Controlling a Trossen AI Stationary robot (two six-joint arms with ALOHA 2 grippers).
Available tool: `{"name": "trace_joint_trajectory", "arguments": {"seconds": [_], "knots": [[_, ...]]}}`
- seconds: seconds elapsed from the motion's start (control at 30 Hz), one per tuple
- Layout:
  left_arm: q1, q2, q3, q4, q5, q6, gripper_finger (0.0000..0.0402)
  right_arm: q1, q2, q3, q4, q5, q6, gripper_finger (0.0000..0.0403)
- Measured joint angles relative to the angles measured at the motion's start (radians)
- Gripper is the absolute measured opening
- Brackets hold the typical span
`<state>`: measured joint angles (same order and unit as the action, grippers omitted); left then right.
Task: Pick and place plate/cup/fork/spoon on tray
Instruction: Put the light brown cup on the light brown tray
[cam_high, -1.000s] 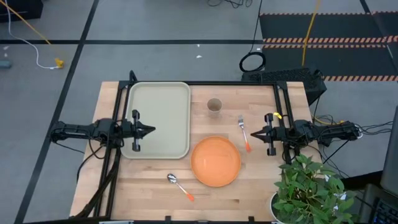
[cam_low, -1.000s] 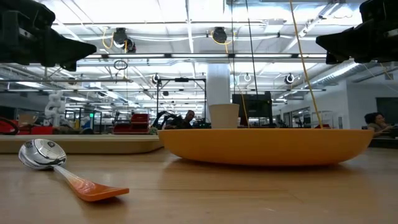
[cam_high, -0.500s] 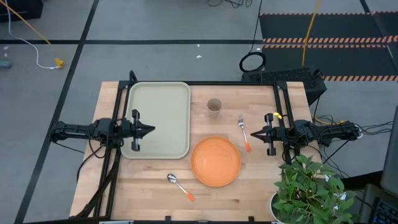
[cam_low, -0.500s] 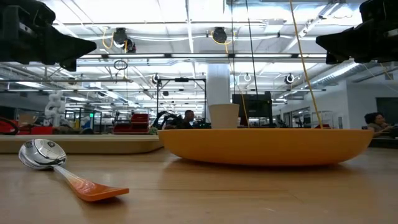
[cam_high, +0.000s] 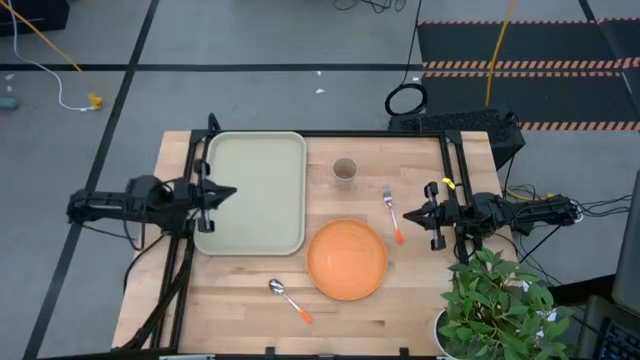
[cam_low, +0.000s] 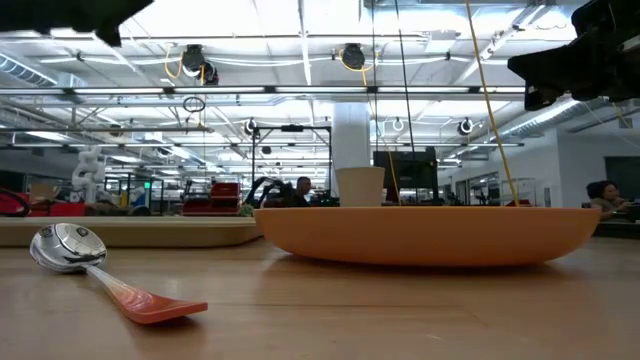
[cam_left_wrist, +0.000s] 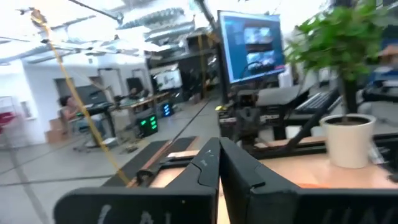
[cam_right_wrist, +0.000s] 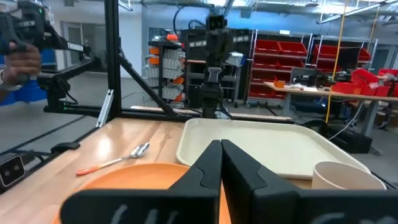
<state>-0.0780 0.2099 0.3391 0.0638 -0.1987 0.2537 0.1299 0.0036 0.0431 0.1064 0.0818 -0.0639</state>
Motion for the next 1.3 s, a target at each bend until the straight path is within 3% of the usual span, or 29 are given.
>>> {"name": "trace_joint_trajectory", "arguments": {"seconds": [0.2, 0.4, 0.67, 0.83, 1.03, 1.3], "knots": [[0.000, 0.230, 0.229, -0.070, -0.038, 0.091, 0.0003, 0.000, 0.000, 0.000, 0.083, 0.016, 0.057, 0.0000], [0.015, 0.445, 0.436, -0.048, -0.059, 0.232, 0.0003, 0.000, 0.000, 0.000, 0.149, 0.155, 0.132, 0.0000], [0.139, 0.726, 0.708, -0.072, -0.058, 0.323, 0.0003, 0.000, 0.002, 0.001, 0.158, 0.179, 0.188, 0.0000], [0.262, 0.947, 0.919, -0.286, 0.079, 0.289, 0.0007, 0.000, 0.019, 0.001, 0.143, 0.177, 0.229, 0.0000], [0.365, 1.220, 1.120, -0.434, 0.242, 0.284, 0.0003, 0.000, 0.058, 0.001, 0.136, 0.176, 0.243, 0.0000], [0.415, 1.519, 1.240, -0.508, 0.283, 0.288, 0.0050, 0.000, 0.078, 0.013, 0.115, 0.177, 0.155, 0.0000]]}}
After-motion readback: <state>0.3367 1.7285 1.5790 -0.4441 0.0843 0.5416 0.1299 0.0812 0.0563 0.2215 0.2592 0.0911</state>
